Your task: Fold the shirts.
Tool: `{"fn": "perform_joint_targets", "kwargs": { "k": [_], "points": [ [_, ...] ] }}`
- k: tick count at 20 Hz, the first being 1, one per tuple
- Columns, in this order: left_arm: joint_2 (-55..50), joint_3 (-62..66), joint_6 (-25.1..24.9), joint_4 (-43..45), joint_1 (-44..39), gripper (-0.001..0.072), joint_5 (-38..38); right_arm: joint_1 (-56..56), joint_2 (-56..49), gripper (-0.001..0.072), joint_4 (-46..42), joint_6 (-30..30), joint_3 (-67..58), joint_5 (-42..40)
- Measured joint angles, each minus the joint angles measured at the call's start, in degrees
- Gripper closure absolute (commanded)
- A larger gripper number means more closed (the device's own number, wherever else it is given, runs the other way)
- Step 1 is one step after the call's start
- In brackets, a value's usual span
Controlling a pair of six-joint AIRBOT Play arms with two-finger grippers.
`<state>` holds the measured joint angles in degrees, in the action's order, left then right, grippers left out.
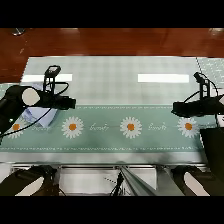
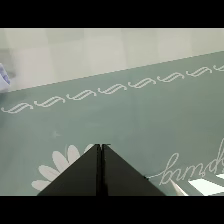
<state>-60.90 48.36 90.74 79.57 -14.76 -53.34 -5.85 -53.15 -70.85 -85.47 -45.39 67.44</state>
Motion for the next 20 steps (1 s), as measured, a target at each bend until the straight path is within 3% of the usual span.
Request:
{"fn": "perform_joint_targets", "kwargs": {
  "k": [8,9,10,11,12,13,14,20],
  "points": [
    [0.0,0.0,0.02,0.0,0.0,0.068,0.92,0.0,0.0,0.069,0.02,0.0,0.0,-0.83],
    [-0.02,0.0,0.0,0.0,0.0,0.068,1.29,0.0,0.0,0.0603,-0.02,0.0,0.0,-0.87],
    [-0.04,0.0,0.02,-0.02,-0.02,0.0676,2.36,0.0,0.0,0.032,-0.02,0.0,0.0,-1.03],
    [-0.04,-0.02,0.02,0.0,0.0,0.054,3.13,0.0,0.0,0.0134,-0.04,0.0,0.0,-1.14],
    [-0.07,-0.02,-0.02,0.0,0.07,0.0174,4.11,0.0,0.0,0.0128,-0.07,0.0,0.0,-1.25],
    [-0.07,-0.02,-0.15,0.61,0.24,0.0003,5.38,0.0,0.0,0.0125,-0.11,0.09,0.0,-1.25],
    [-0.07,-0.02,-0.59,1.77,0.52,0.0004,6.62,0.0,0.0,0.0093,-0.11,0.04,0.0,-1.29],
    [-0.11,0.02,-0.7,18.88,9.75,0.0007,12.5,0.0,0.0,0.0095,-0.24,0.07,0.0,-1.49]
  ]
}}
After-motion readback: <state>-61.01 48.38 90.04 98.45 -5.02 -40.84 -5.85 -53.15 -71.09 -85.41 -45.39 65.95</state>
